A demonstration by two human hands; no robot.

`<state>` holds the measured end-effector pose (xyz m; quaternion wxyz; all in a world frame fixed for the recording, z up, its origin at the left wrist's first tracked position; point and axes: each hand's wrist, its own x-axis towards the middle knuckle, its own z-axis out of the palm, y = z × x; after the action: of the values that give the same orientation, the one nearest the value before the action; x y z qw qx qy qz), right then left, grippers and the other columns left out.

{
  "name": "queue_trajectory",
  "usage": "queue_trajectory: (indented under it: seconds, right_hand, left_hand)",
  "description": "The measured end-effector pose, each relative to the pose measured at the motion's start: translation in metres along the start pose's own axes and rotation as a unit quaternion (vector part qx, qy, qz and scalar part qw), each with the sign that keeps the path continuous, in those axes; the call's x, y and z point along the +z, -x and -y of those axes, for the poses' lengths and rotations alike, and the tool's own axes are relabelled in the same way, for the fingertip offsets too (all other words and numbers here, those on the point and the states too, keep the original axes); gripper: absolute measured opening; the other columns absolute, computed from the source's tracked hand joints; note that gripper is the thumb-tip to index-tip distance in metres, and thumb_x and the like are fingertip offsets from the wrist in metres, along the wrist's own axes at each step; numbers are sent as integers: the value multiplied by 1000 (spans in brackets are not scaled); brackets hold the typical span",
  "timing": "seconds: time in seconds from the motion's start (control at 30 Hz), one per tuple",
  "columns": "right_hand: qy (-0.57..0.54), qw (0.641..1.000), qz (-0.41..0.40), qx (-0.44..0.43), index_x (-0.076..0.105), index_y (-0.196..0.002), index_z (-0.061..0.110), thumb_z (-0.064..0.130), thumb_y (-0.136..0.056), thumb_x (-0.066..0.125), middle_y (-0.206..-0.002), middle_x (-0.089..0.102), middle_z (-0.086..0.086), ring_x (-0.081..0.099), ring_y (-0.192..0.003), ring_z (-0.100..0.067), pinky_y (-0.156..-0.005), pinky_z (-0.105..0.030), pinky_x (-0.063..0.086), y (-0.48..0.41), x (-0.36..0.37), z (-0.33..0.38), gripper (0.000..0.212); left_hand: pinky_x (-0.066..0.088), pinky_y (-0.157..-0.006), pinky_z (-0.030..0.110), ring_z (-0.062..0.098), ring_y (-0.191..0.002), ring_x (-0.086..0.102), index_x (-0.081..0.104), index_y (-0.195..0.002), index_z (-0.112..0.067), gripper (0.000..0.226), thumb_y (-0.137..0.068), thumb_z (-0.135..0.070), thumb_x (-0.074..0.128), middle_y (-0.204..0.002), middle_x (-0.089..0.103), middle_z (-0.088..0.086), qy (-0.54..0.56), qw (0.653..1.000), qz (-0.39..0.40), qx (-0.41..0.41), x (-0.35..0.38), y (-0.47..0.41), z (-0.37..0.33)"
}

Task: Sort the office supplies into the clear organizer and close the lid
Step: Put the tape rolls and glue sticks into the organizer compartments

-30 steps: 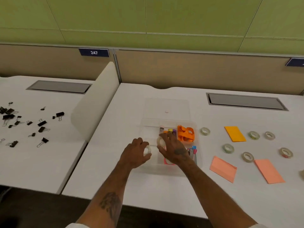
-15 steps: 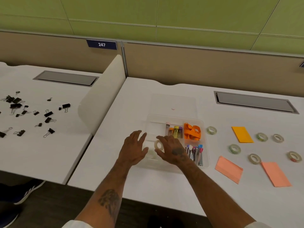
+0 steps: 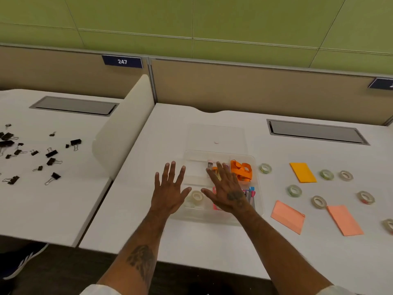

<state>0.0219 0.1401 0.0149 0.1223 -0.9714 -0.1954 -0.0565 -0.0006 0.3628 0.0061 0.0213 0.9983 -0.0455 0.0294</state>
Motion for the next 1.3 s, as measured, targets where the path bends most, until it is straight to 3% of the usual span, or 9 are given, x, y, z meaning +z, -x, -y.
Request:
queue_trajectory:
  seconds: [0.2,0.5,0.7,0.83,0.97,1.3]
  right_hand:
    - [51,996,17,66,-1,-153,33,73,-88,18,-160,-16,-8,-17,-147,-28,-119,-55,3,16,-11,-24,78]
    - [62,987,9,151,-5,-152,34,75,-87,11,-161,-8,-12,-9,-148,-31,-117,-59,11,56,-28,-84,78]
    - [64,976,5,209,4,-153,34,76,-87,13,-161,-7,-10,-10,-148,-29,-116,-57,8,90,-42,-144,78]
    - [65,971,5,230,10,-153,33,75,-88,18,-161,-2,-11,-7,-148,-31,-116,-58,10,115,-49,-188,78]
    - [68,967,8,244,16,-152,31,74,-88,20,-161,5,-13,1,-148,-33,-115,-58,15,135,-55,-232,77]
    - [53,967,68,239,3,-153,34,74,-87,13,-161,-6,-9,-6,-149,-28,-117,-53,7,160,-52,-311,78]
  left_hand:
    - [-6,-117,53,28,-147,-21,-16,-151,-31,80,-85,-73,-3,-160,-22,7,-5,1000,-8,24,-3,-12,-20]
    - [-2,-117,55,28,-149,-16,-10,-152,-32,80,-85,-74,-1,-162,-15,7,28,993,-1,115,-5,-41,-92]
    - [1,-118,57,32,-150,-9,-11,-152,-29,80,-88,-72,9,-163,-9,10,24,984,14,175,-3,-60,-166]
    - [-5,-118,55,30,-149,-14,-8,-153,-31,77,-92,-69,20,-162,-13,8,48,980,26,192,5,-70,-223]
    - [-8,-117,53,27,-147,-21,-18,-150,-34,75,-91,-71,10,-161,-18,7,39,976,34,209,16,-77,-275]
    - [-3,-119,49,25,-148,-19,-16,-150,-37,75,-89,-72,10,-161,-19,4,52,974,68,211,42,-94,-354]
